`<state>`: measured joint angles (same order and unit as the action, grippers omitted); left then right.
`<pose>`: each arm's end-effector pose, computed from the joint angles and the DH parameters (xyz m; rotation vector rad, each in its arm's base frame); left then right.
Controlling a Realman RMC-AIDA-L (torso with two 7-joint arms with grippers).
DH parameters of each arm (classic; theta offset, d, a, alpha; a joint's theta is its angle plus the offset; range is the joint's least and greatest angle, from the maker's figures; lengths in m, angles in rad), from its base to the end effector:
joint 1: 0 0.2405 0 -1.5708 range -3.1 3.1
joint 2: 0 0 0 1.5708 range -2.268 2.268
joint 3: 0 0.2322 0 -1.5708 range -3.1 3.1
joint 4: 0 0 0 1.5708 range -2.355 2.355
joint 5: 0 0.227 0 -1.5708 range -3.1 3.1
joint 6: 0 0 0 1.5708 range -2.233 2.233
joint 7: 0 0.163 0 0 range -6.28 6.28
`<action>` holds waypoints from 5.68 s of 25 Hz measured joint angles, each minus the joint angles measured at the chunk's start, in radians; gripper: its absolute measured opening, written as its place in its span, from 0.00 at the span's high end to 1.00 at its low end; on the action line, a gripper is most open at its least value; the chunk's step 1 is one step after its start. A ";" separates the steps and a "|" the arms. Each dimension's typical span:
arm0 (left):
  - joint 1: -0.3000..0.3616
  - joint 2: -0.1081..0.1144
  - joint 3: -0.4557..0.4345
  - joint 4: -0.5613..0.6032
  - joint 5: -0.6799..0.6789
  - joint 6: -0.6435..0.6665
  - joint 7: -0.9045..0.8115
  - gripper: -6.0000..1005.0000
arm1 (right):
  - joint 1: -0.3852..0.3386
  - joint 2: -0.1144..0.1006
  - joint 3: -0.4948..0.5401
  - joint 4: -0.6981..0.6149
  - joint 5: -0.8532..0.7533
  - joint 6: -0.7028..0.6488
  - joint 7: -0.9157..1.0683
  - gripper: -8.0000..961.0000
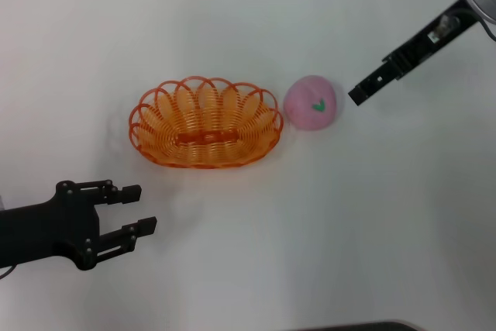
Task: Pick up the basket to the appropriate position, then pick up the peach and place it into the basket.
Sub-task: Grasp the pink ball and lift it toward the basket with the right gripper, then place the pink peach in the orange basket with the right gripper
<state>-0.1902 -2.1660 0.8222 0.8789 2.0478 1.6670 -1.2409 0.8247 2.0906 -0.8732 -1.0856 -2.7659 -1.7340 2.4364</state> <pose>-0.2956 0.2428 -0.0200 -2.8146 -0.5864 -0.5591 0.1895 0.3824 0.0337 -2.5631 1.2630 -0.4271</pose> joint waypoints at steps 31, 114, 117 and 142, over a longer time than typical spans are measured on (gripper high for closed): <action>-0.001 0.000 -0.009 -0.014 -0.004 0.004 0.012 0.49 | 0.029 0.013 -0.341 0.113 0.041 0.242 0.057 0.02; -0.012 0.003 -0.023 -0.008 0.001 0.023 0.006 0.49 | 0.101 0.017 -0.456 0.045 0.321 0.198 0.114 0.61; -0.012 0.003 -0.023 -0.008 0.000 0.024 0.005 0.49 | 0.103 0.018 -0.474 0.050 0.346 0.214 0.112 0.59; -0.007 0.003 -0.053 -0.004 -0.006 0.052 0.003 0.49 | 0.047 0.008 -0.640 0.106 0.514 0.392 0.032 0.16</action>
<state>-0.1976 -2.1629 0.7691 0.8744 2.0413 1.7194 -1.2380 0.8718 2.0987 -1.5132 -0.9797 -2.2515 -1.3422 2.4681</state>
